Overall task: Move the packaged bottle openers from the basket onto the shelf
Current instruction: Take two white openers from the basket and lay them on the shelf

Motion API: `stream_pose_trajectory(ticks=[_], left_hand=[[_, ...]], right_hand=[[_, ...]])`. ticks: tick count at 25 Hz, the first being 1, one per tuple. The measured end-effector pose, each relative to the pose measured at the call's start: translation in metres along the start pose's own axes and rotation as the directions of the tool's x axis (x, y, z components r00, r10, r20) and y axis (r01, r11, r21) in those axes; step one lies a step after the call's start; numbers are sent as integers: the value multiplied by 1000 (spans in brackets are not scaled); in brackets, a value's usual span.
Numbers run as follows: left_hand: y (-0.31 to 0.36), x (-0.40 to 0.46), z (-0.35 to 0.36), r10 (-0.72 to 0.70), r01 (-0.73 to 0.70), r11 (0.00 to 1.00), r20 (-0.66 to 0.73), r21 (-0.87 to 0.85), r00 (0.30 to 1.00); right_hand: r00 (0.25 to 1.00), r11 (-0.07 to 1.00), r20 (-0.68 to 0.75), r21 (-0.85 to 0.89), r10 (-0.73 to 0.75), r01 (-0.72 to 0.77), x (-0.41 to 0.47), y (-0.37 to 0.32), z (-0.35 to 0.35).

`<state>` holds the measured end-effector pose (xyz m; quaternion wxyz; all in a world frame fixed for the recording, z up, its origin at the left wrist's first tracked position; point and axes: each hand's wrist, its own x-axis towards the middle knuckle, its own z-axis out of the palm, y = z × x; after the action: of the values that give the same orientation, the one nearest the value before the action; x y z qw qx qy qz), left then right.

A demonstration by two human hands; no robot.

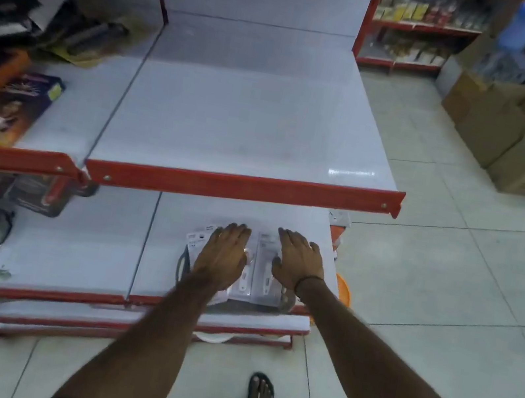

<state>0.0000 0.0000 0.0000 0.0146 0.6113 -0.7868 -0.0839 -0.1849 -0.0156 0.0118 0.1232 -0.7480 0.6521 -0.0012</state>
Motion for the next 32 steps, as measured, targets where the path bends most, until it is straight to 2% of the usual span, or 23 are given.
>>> stream_pose_trajectory(ticks=[2,5,7,11,15,19,21,25,29,32], left_hand=[[-1,24,-1,27,-32,996,49,87,998],[-6,46,0,114,-117,989,40,92,993],[-7,51,-2,127,-126,991,-2,51,992],[-9,51,-27,-63,81,975,93,-209,994],[-3,23,-61,-106,133,919,92,-371,990],[5,-22,-89,-125,158,888,102,-433,987],[10,-49,-102,-117,127,871,50,-475,992],[17,-87,-143,-107,12,831,-139,-556,984],[21,-91,-198,-132,-99,807,-340,-583,931],[22,-78,-242,-126,-191,812,-485,-552,866]], right_hand=[[994,1000,113,21,-6,3,24,2,3],[972,1000,234,-9,-24,27,51,5,6],[976,999,215,-14,-43,47,54,9,3],[992,998,119,57,-46,40,48,6,-16],[996,983,88,185,-19,3,24,-3,-41],[1000,963,20,269,18,-23,-21,-19,-63],[999,959,-32,283,17,-7,-48,-27,-76],[988,953,-152,301,10,36,-87,-43,-116],[955,876,-284,477,81,68,-102,-56,-177],[943,788,-316,605,103,116,-95,-62,-225]])
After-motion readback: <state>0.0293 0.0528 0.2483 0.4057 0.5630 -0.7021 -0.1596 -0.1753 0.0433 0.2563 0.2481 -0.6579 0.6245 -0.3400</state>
